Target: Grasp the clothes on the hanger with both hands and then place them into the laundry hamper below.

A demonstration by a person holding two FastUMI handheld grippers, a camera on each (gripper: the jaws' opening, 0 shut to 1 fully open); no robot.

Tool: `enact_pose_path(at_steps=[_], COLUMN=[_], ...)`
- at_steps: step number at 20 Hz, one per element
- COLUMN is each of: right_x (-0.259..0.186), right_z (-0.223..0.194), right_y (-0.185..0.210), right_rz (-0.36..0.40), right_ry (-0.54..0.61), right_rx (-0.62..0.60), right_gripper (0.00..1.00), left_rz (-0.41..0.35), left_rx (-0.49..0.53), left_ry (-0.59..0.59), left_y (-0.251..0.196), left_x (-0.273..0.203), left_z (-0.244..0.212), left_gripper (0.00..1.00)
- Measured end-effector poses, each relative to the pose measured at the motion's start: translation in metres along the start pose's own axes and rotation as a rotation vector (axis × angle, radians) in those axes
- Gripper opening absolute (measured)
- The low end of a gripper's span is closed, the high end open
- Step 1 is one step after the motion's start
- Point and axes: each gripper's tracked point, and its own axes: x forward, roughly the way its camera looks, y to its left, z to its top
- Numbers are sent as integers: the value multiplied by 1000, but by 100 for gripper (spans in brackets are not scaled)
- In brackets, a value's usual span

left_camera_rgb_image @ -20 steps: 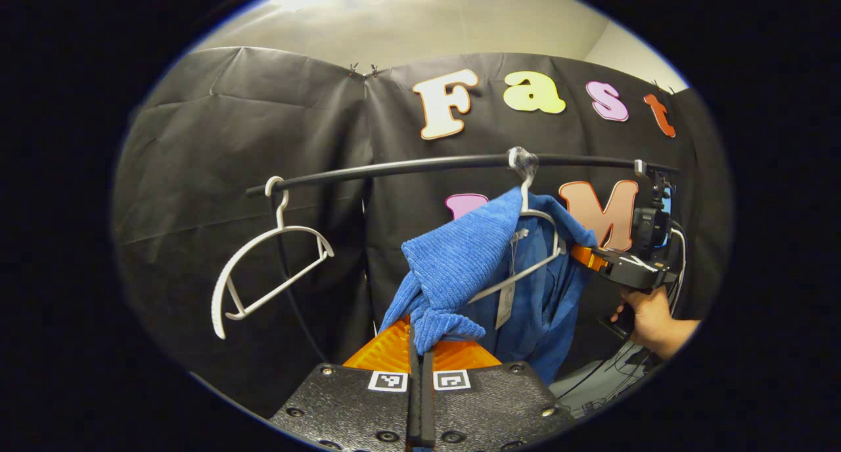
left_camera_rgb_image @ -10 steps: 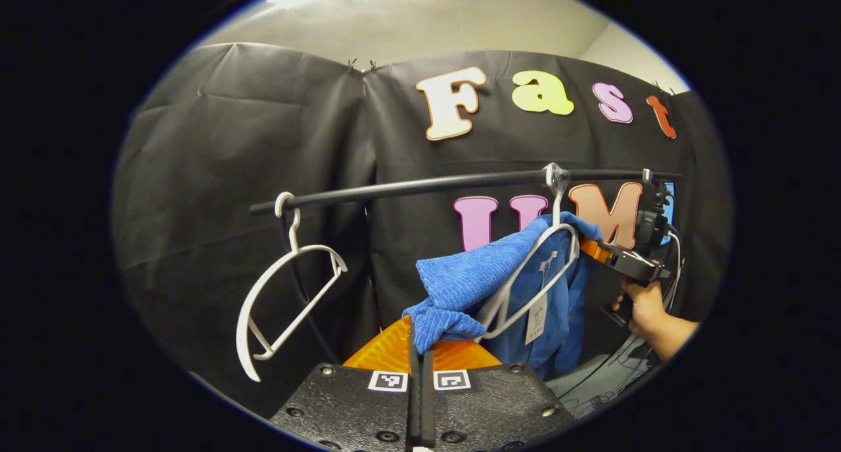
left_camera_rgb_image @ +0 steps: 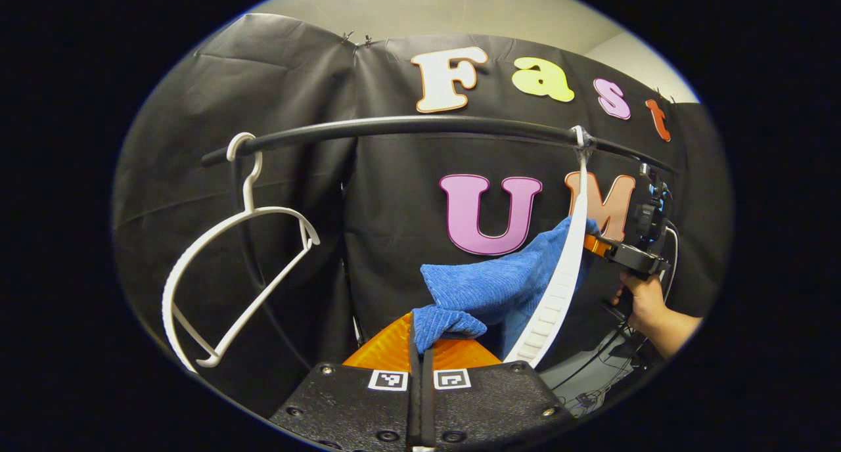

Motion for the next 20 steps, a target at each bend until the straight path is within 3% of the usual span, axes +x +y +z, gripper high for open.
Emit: enact_pose_path(at_steps=[5,10,15,20], right_x=[2,3,-34,-79], right_z=[-20,-82,-135,-140], right_y=[-14,-37,-44,-36], right_rz=[-66,-150,-206,-220], right_ry=[26,147,259,286], right_rx=[-13,63,86,12], right_gripper=[0,1,0,1], left_rz=[-38,-111,-192,-242], left_rx=[-15,-29,9,-23], left_ry=[13,44,70,103], left_y=[7,1,-8,-6], left_x=[17,39,44,45], left_z=[-25,-47,-77,-99], left_gripper=[0,0,0,0])
